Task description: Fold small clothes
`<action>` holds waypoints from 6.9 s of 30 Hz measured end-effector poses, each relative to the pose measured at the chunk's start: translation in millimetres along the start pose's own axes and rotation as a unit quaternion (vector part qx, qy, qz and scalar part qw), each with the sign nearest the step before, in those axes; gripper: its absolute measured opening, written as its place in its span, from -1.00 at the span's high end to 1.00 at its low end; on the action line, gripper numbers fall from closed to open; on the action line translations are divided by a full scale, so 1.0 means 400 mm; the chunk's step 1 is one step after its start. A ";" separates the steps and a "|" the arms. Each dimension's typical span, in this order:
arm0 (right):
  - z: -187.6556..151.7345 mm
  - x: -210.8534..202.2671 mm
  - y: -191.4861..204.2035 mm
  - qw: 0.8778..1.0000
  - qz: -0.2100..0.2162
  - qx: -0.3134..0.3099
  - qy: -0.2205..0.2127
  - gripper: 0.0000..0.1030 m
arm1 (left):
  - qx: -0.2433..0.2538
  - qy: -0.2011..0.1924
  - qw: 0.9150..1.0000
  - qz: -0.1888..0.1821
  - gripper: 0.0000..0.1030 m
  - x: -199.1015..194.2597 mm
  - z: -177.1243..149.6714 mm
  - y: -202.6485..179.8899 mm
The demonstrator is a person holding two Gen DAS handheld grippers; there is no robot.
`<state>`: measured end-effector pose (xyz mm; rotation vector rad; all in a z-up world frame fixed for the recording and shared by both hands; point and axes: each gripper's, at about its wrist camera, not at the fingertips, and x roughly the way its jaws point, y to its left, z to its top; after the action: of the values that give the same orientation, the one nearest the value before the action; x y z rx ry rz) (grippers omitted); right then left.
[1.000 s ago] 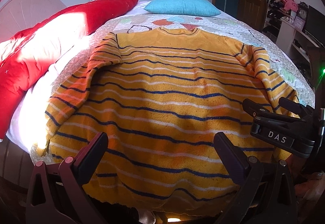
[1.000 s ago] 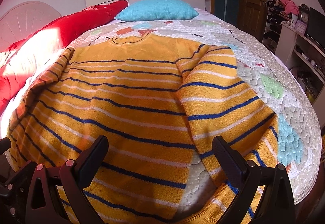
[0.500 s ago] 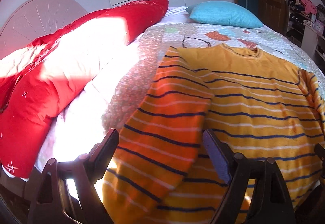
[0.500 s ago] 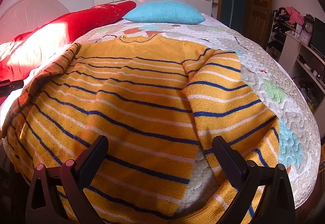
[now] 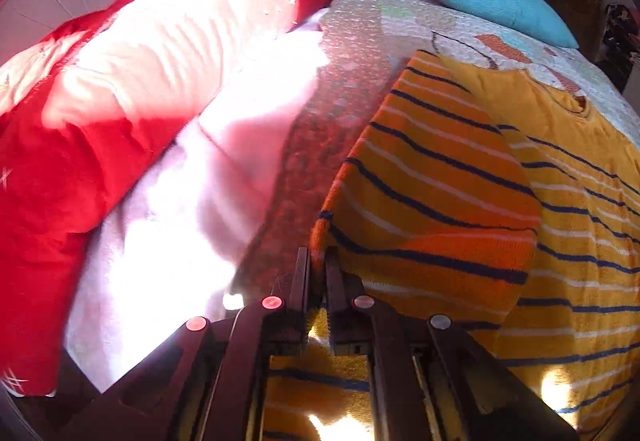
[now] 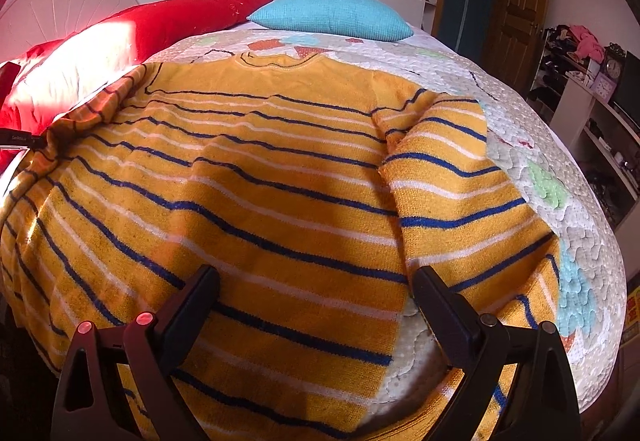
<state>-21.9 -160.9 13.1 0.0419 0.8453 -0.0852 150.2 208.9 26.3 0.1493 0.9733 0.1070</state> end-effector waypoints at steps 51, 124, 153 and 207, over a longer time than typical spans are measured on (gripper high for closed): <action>0.643 0.382 -0.450 0.988 -0.100 0.059 0.106 0.66 | -0.039 -0.061 0.976 -0.205 -0.44 -0.288 -0.199 -0.254; 0.558 0.308 0.133 0.923 0.326 0.179 0.099 0.82 | -0.100 -0.033 0.974 -0.203 -0.51 -0.306 -0.364 -0.160; 0.404 0.123 0.718 0.897 0.387 -0.169 0.131 -0.19 | -0.336 -0.073 0.936 -0.079 -0.53 -0.326 -0.499 0.294; 0.302 0.199 -0.387 0.948 0.186 0.249 0.066 0.34 | -0.130 -0.037 0.984 -0.113 -0.53 -0.288 -0.298 -0.058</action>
<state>106.4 -328.4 33.3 0.6875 0.9185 0.0619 -12.5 177.2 50.0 -0.1974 0.8870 0.0185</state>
